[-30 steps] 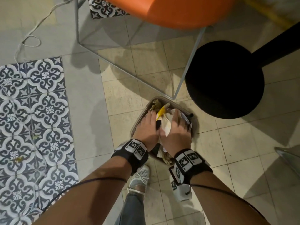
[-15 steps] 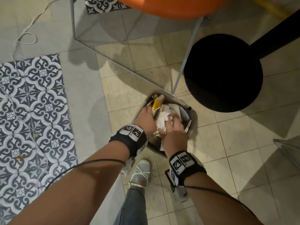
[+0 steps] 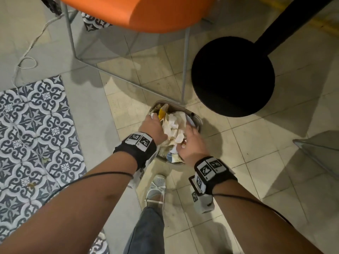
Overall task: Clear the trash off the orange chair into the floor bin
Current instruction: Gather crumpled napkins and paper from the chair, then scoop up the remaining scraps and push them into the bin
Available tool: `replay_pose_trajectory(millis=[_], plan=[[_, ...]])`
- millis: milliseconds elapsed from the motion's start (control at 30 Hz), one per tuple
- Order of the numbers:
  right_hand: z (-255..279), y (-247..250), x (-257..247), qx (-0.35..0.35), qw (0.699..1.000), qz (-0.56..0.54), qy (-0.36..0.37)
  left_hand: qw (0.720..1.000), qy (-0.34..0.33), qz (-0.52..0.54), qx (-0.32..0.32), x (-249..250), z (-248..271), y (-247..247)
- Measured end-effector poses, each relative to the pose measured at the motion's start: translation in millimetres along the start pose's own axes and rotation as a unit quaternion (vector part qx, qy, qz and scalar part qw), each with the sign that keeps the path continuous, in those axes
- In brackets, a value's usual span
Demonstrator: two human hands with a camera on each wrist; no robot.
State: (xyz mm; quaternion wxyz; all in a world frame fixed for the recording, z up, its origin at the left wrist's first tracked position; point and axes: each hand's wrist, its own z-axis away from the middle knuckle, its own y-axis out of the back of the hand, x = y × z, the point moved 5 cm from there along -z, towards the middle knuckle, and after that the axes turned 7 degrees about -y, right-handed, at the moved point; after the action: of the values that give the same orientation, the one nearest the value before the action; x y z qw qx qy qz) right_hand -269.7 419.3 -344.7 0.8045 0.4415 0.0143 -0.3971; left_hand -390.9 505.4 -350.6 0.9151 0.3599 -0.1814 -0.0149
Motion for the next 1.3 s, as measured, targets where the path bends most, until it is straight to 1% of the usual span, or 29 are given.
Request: replay_pose_trajectory(millis=[133, 200, 267, 367, 433, 500, 567, 633, 733, 833, 867, 900, 933, 967, 1000, 1033, 1067, 1100, 1167, 1233, 1300], plan=[[31, 30, 24, 0.001, 0.997, -0.071, -0.028, 0.994, 0.008, -0.106, -0.015, 27, 25, 8], [52, 50, 42, 0.011, 0.994, -0.101, -0.033, 0.987, -0.008, -0.16, -0.023, 55, 42, 8], [74, 72, 66, 0.032, 0.992, -0.12, -0.034, 0.98, -0.056, -0.19, -0.013, 97, 61, 2], [112, 110, 119, 0.093, 0.98, -0.171, -0.034, 0.977, -0.16, -0.141, 0.012, 183, 97, -21], [141, 139, 164, 0.155, 0.964, -0.212, -0.029, 0.966, -0.238, -0.089, 0.04, 245, 126, -42], [176, 169, 216, 0.239, 0.94, -0.241, -0.026, 0.952, -0.3, -0.027, 0.059, 309, 160, -66], [215, 199, 274, 0.325, 0.912, -0.25, -0.027, 0.934, -0.352, 0.015, 0.053, 371, 193, -95], [253, 224, 337, 0.381, 0.89, -0.245, -0.041, 0.921, -0.386, 0.042, 0.04, 430, 222, -126], [309, 253, 431, 0.43, 0.867, -0.227, -0.108, 0.908, -0.416, 0.05, 0.004, 506, 256, -174], [367, 269, 517, 0.468, 0.838, -0.199, -0.199, 0.903, -0.428, 0.02, -0.034, 568, 282, -223], [385, 271, 544, 0.46, 0.829, -0.2, -0.248, 0.902, -0.429, 0.014, -0.051, 584, 290, -239], [401, 270, 569, 0.434, 0.82, -0.221, -0.3, 0.9, -0.43, 0.007, -0.074, 598, 298, -255], [412, 264, 590, 0.388, 0.824, -0.233, -0.342, 0.895, -0.437, 0.0, -0.088, 610, 304, -269], [420, 256, 604, 0.325, 0.849, -0.207, -0.363, 0.891, -0.444, -0.006, -0.093, 620, 311, -281], [424, 246, 611, 0.259, 0.884, -0.144, -0.362, 0.89, -0.446, -0.012, -0.095, 629, 315, -293], [425, 233, 616, 0.199, 0.91, -0.094, -0.351, 0.892, -0.441, -0.019, -0.099, 634, 316, -303], [426, 218, 622, 0.16, 0.923, -0.074, -0.343, 0.894, -0.436, -0.029, -0.103, 640, 317, -312], [427, 206, 626, 0.137, 0.926, -0.082, -0.342, 0.892, -0.439, -0.041, -0.1, 646, 317, -319], [425, 189, 636, 0.139, 0.923, -0.141, -0.33, 0.889, -0.443, -0.062, -0.095, 659, 316, -328], [423, 189, 640, 0.18, 0.916, -0.203, -0.295, 0.891, -0.438, -0.076, -0.094, 670, 313, -330], [421, 194, 641, 0.22, 0.91, -0.244, -0.255, 0.889, -0.443, -0.088, -0.08, 685, 307, -330]])
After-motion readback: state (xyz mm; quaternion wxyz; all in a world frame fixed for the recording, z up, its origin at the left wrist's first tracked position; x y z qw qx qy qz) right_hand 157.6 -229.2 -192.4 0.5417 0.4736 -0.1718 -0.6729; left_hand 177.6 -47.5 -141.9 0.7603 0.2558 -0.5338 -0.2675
